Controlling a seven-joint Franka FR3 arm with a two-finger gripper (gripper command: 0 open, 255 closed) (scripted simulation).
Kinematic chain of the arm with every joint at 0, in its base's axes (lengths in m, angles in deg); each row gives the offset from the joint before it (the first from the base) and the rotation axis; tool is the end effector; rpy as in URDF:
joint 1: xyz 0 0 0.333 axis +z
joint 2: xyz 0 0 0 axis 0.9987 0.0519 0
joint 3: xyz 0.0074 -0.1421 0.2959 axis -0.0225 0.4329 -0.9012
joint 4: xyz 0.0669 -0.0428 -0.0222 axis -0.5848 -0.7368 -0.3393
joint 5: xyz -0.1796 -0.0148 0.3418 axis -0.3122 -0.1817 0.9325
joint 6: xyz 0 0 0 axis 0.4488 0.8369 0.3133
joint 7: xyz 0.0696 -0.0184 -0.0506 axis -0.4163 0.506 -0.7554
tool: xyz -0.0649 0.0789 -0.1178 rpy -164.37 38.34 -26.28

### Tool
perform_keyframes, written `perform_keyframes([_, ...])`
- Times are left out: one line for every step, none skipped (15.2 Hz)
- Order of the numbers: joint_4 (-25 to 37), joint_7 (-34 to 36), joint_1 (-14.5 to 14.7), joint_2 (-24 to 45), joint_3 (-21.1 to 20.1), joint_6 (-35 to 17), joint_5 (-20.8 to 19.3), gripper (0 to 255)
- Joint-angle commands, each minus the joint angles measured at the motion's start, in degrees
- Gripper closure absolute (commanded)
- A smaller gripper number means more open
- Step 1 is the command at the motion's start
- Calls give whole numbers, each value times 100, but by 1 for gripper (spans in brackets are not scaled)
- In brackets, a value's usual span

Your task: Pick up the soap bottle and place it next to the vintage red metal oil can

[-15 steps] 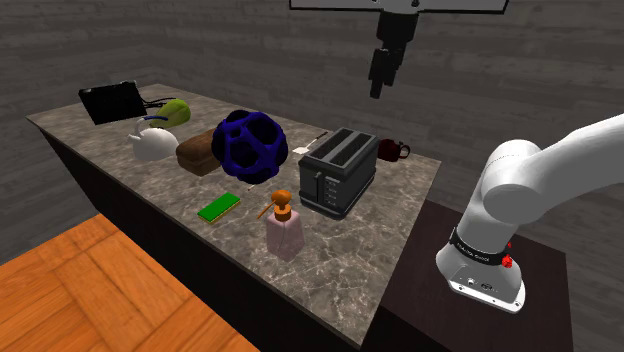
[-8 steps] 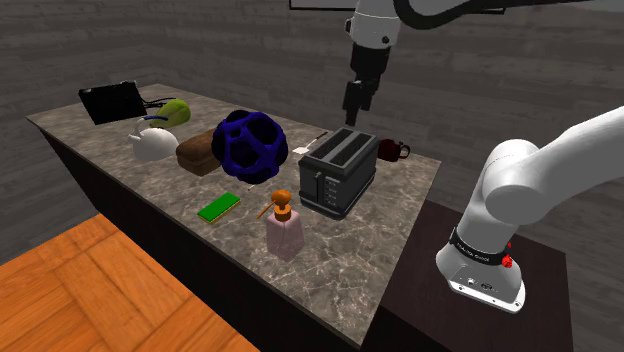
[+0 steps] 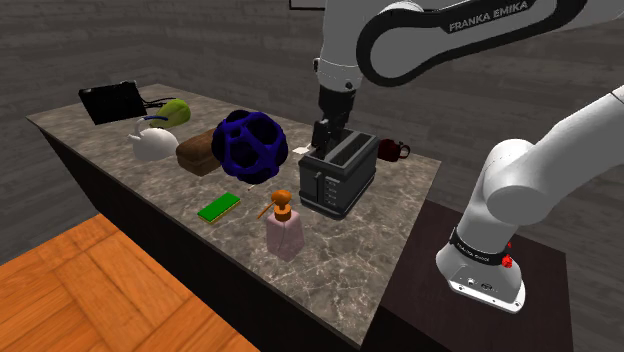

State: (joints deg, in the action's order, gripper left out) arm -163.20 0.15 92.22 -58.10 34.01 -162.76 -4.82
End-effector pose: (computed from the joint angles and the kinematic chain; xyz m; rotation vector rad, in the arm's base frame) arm 0.3561 0.1646 0.4725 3.0781 0.2411 0.2117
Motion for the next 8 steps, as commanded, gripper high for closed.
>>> perform_keyframes([-2,195,28,326,-226,-370,3,0])
perform_keyframes([8,283,33,487,-327,-538,-14,0])
perform_keyframes([25,376,33,655,-429,-704,-40,0])
perform_keyframes([50,473,29,828,-533,-866,-75,0])
perform_keyframes([82,577,21,1009,-639,-1026,-123,0])
perform_keyframes([122,687,10,1195,-743,-1182,-184,0])
perform_keyframes([169,805,-4,1388,-849,-1334,-259,0])
perform_keyframes([224,931,-21,1587,-954,-1480,-350,0])
